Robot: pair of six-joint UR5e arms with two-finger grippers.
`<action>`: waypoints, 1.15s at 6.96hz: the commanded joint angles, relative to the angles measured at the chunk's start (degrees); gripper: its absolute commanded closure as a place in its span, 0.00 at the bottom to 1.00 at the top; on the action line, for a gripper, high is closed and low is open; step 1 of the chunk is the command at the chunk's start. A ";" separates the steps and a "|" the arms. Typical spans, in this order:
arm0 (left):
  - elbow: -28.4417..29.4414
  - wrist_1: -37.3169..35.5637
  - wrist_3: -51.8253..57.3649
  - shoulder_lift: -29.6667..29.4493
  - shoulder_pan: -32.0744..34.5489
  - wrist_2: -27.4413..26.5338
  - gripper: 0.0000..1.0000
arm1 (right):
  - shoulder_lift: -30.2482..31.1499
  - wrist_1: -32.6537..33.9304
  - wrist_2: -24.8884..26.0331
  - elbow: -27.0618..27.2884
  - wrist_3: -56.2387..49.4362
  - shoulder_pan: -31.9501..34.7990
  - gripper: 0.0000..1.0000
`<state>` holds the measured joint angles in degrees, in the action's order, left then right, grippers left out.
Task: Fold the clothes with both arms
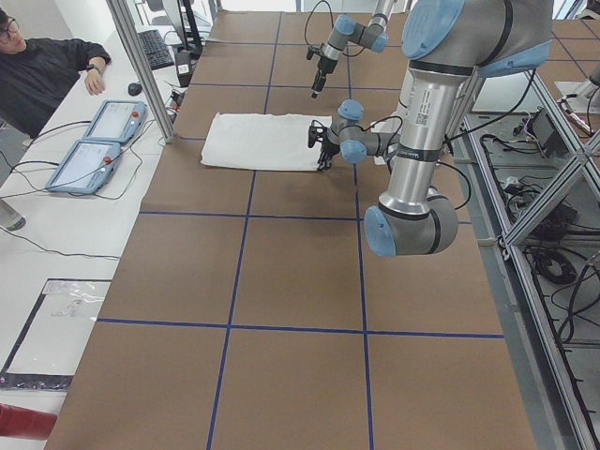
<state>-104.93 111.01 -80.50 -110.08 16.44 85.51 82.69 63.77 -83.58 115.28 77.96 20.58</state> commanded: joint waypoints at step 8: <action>-0.72 -0.18 0.08 -0.48 -0.10 -0.08 1.00 | -18.97 26.32 5.62 -5.85 39.80 -9.60 0.04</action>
<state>-105.57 110.83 -80.42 -110.48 16.35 85.50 64.22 89.78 -78.43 110.54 114.42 11.29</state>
